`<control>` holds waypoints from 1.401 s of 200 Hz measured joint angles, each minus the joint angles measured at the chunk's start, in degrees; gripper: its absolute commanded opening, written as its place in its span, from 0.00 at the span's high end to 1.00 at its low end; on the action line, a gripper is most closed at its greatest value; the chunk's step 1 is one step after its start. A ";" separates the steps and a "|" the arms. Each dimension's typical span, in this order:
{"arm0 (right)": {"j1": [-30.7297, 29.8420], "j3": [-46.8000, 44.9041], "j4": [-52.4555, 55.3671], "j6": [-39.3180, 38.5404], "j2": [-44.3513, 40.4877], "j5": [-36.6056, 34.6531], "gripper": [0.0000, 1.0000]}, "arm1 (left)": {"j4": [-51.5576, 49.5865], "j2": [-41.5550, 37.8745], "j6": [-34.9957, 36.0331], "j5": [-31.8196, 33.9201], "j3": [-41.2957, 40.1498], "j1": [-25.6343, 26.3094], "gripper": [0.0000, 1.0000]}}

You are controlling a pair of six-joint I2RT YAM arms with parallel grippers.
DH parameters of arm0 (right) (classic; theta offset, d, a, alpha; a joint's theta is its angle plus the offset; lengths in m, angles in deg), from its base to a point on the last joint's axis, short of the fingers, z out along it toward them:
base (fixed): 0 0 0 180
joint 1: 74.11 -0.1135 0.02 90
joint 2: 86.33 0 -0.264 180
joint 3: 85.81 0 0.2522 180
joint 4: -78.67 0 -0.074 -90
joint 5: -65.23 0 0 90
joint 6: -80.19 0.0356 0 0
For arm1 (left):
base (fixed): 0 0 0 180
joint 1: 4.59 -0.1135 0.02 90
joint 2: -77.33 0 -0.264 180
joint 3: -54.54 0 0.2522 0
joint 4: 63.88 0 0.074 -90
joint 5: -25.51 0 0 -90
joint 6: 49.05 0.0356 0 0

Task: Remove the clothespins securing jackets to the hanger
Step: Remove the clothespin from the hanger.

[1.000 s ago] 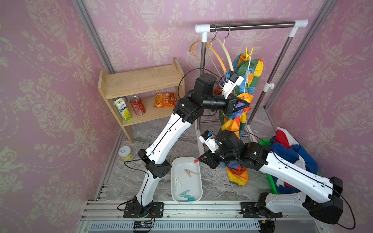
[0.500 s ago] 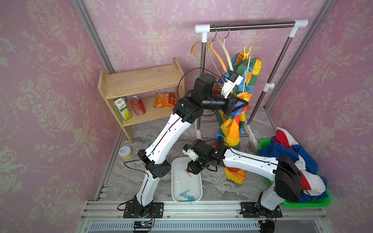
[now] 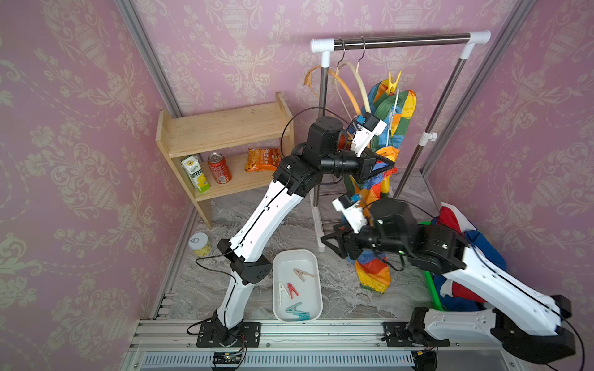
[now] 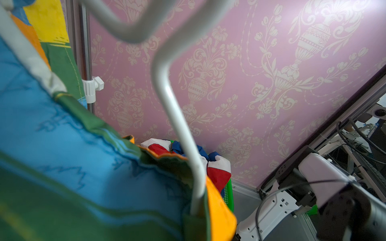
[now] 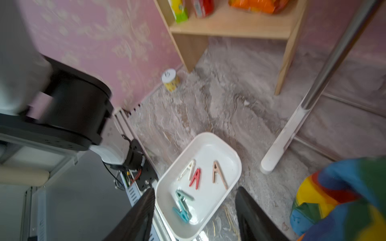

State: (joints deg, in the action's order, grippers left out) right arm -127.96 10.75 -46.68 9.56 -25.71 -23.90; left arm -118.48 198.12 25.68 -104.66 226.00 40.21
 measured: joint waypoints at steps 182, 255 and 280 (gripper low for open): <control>46.27 49.35 16.11 7.65 15.10 -17.03 0.19 | -27.82 -5.38 25.29 10.16 -2.29 8.50 1.00; 53.02 39.60 26.03 21.55 6.10 -10.08 0.18 | -25.53 -5.31 34.77 26.01 -8.79 10.14 1.00; 53.11 33.83 27.85 25.66 1.31 -11.30 0.18 | -24.55 -5.38 37.55 29.83 -9.44 10.14 1.00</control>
State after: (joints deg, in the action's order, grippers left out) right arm -74.85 44.59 -18.84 35.22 -24.40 -35.20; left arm -143.02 192.75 63.23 -74.82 216.56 50.35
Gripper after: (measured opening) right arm 0.823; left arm 0.087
